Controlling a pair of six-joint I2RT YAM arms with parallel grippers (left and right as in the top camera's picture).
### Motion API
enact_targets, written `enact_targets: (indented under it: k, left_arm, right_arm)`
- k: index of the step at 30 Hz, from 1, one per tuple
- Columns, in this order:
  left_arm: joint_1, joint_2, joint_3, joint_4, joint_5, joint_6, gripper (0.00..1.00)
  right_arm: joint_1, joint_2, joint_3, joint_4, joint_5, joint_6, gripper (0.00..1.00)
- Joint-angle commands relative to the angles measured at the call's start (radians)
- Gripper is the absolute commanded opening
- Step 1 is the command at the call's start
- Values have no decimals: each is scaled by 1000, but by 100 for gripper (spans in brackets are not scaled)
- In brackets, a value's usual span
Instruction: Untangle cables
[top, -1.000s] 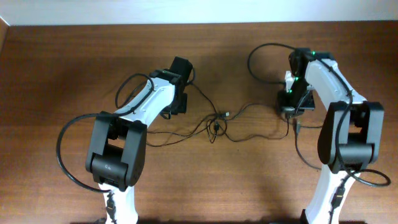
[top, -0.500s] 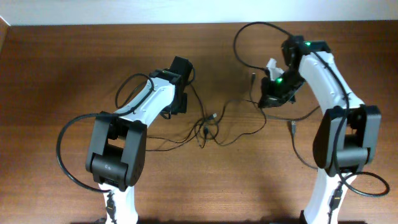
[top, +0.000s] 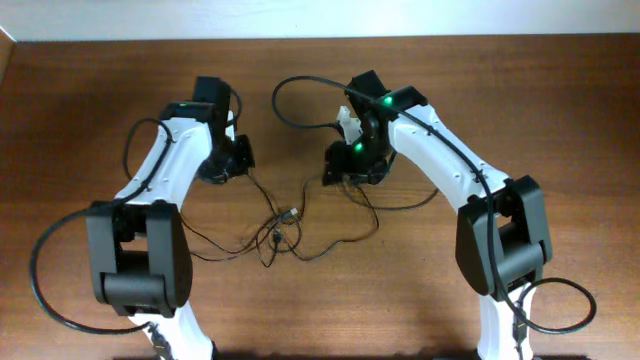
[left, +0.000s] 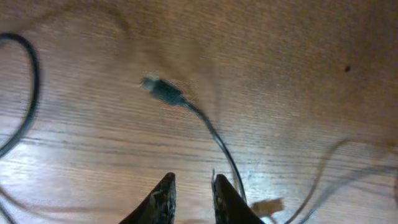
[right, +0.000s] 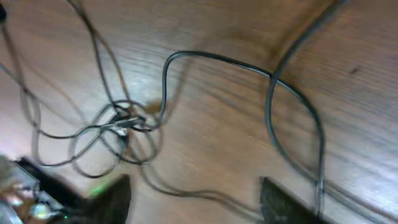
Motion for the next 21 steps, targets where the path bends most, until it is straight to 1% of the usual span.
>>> enact_targets:
  k: [1, 3, 5, 6, 9, 10, 11, 12, 13, 14, 15, 16, 17, 18, 19, 20, 21]
  left_arm:
    - [-16, -19, -33, 37, 61, 1, 22]
    - [-37, -19, -39, 58, 60, 5, 23]
    - [-59, -21, -39, 69, 64, 66, 17]
    - [-68, -26, -39, 73, 73, 90, 16]
    - [-78, -85, -39, 80, 160, 192, 21]
    - [-86, -114, -39, 89, 195, 241, 25]
    - [-108, -133, -39, 97, 230, 311, 39]
    - [-131, -134, -39, 106, 233, 335, 54]
    - [-156, -126, -39, 112, 233, 367, 57]
    - [-176, -117, -41, 113, 233, 428, 57]
    - [-193, -108, -47, 117, 233, 480, 57]
    - [-214, -98, -51, 121, 233, 513, 56]
    - [-238, -82, -52, 123, 233, 536, 55]
    - [-263, -60, -52, 132, 221, 548, 52]
    - [-282, -39, -52, 149, 190, 547, 46]
    - [-297, -17, -52, 171, 165, 547, 41]
    - [-309, 10, -52, 194, 157, 547, 40]
  right_arm:
    - [-5, 9, 6, -9, 131, 3, 78]
    - [-31, 9, 6, -33, 175, 4, 80]
    - [-73, 9, 6, -76, 174, 4, 79]
    - [-102, 9, 6, -111, 174, 8, 79]
    - [-182, 9, 6, -194, 174, 49, 79]
    - [-201, 9, 6, -202, 166, 122, 82]
    - [-212, 9, 5, -214, 120, 184, 99]
    - [-212, 9, 5, -221, 47, 187, 99]
    - [-208, 9, 5, -226, -1, 187, 99]
    - [-198, 9, 3, -227, -14, 187, 99]
    - [-189, 9, 3, -226, -10, 187, 94]
    - [-179, 9, 1, -226, -10, 209, 79]
    - [-170, 9, -9, -225, -10, 297, 75]
    - [-163, 9, -18, -217, -10, 359, 73]
    - [-157, 9, -32, -192, -10, 410, 68]
    - [-151, 9, -49, -162, -10, 452, 61]
    - [-150, 9, -65, -142, -10, 485, 53]
